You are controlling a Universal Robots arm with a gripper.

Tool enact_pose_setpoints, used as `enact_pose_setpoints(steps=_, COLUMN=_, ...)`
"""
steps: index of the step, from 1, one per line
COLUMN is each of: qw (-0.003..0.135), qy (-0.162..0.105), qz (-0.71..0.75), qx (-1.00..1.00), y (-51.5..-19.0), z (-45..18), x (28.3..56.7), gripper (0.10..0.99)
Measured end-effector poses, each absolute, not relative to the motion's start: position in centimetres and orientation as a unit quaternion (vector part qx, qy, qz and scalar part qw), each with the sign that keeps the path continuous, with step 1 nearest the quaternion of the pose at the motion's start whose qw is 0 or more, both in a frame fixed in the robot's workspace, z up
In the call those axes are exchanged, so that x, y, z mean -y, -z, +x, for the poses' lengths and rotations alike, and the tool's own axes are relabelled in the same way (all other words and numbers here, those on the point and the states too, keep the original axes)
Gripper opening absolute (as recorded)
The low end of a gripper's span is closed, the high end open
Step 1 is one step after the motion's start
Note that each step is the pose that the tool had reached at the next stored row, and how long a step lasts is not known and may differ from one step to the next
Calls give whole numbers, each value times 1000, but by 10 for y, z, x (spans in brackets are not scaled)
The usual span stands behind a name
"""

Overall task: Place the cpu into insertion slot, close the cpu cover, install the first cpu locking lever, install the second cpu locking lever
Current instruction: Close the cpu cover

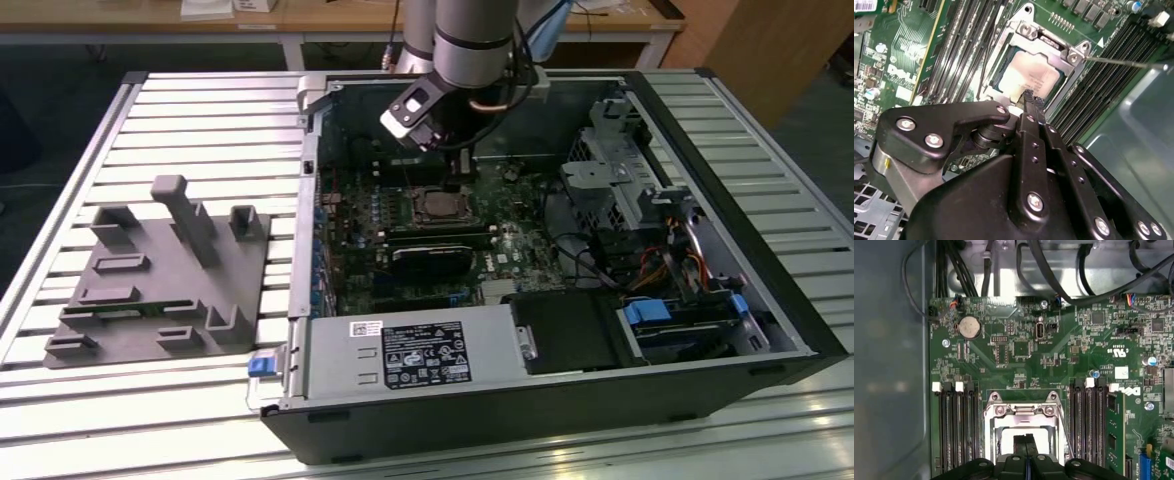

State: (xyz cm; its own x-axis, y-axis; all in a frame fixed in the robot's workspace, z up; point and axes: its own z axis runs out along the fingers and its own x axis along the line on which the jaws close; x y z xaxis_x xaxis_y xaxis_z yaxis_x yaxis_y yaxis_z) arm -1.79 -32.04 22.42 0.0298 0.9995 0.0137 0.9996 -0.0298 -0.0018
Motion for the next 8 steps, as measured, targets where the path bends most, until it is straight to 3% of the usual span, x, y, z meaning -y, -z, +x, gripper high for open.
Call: enact_pose_setpoints(steps=8, qw=2, qy=11, qz=-715, qx=699, y=-220, z=-32, x=321, gripper=106)
